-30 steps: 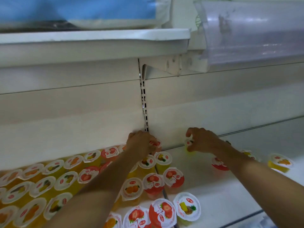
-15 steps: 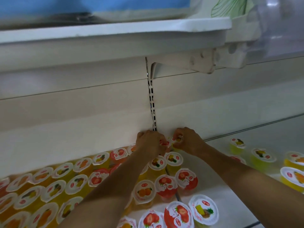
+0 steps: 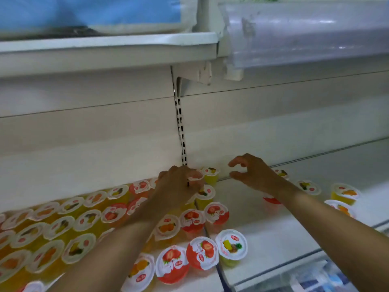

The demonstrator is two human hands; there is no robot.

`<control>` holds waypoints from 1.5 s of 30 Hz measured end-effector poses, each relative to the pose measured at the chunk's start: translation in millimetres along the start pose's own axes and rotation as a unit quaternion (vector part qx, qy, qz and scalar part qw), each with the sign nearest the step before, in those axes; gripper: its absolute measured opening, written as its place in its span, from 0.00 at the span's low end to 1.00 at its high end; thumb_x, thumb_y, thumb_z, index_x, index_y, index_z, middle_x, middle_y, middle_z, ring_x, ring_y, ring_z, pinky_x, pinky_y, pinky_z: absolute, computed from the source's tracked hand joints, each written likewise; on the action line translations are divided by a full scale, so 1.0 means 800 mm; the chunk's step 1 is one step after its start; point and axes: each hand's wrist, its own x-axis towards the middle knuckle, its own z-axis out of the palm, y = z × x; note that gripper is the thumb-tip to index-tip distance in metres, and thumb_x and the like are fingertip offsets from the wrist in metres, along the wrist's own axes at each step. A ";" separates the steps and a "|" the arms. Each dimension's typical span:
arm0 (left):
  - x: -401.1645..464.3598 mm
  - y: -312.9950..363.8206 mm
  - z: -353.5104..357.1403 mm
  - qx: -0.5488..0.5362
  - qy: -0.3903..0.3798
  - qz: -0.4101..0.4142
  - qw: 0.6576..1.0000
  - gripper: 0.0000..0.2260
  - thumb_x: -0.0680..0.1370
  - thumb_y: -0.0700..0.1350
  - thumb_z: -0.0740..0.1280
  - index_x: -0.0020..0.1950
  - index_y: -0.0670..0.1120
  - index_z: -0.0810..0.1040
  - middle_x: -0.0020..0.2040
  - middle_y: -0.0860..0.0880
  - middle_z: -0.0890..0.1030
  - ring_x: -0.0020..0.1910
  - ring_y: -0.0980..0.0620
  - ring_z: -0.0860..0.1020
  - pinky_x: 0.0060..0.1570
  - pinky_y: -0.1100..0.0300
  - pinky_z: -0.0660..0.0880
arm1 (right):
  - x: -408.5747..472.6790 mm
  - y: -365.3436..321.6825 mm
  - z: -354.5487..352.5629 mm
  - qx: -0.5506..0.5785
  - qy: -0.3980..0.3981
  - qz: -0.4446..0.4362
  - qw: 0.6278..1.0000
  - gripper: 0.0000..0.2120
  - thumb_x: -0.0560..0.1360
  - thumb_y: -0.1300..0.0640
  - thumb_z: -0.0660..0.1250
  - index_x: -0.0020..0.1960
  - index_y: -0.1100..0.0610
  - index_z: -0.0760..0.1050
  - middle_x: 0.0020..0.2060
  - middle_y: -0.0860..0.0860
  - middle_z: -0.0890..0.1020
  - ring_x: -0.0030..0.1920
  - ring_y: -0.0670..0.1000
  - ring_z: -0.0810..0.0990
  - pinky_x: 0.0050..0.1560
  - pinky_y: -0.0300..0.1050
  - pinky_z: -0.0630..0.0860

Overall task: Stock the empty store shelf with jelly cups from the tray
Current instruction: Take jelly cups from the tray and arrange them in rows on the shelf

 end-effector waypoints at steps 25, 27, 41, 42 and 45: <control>-0.020 0.047 0.012 0.040 -0.030 -0.073 0.996 0.09 0.74 0.55 0.69 0.51 0.55 0.83 0.53 0.53 0.82 0.53 0.51 0.78 0.61 0.49 0.69 | -0.034 -0.023 0.018 -0.035 -0.087 -0.046 0.994 0.13 0.70 0.53 0.72 0.53 0.53 0.76 0.51 0.50 0.80 0.50 0.52 0.78 0.47 0.43 0.72; -0.018 0.047 0.014 0.039 -0.021 -0.072 0.996 0.09 0.74 0.55 0.69 0.52 0.55 0.83 0.53 0.53 0.82 0.53 0.51 0.78 0.63 0.49 0.68 | -0.028 -0.031 0.027 -0.042 -0.080 -0.055 0.994 0.15 0.70 0.54 0.71 0.55 0.54 0.76 0.52 0.52 0.80 0.51 0.53 0.78 0.48 0.44 0.73; -0.043 0.067 0.008 0.034 0.010 -0.056 0.998 0.11 0.78 0.59 0.64 0.56 0.59 0.80 0.60 0.56 0.79 0.62 0.52 0.74 0.66 0.51 0.62 | -0.035 0.059 -0.037 -0.256 0.019 0.040 0.966 0.21 0.76 0.42 0.61 0.68 0.47 0.70 0.69 0.53 0.69 0.69 0.59 0.64 0.67 0.50 0.60; -0.045 0.070 0.008 0.031 0.002 -0.061 0.998 0.10 0.78 0.59 0.64 0.55 0.59 0.81 0.60 0.57 0.79 0.62 0.51 0.73 0.67 0.50 0.62 | -0.035 0.071 -0.046 -0.283 -0.019 0.071 0.956 0.22 0.77 0.42 0.59 0.69 0.47 0.68 0.68 0.54 0.70 0.68 0.59 0.66 0.66 0.50 0.62; -0.051 0.075 0.009 0.031 -0.021 -0.092 0.995 0.10 0.76 0.62 0.64 0.50 0.61 0.81 0.60 0.58 0.79 0.66 0.51 0.71 0.69 0.49 0.58 | -0.037 0.084 -0.061 -0.301 -0.079 0.079 0.947 0.22 0.76 0.48 0.60 0.69 0.44 0.67 0.63 0.54 0.73 0.63 0.58 0.72 0.64 0.49 0.65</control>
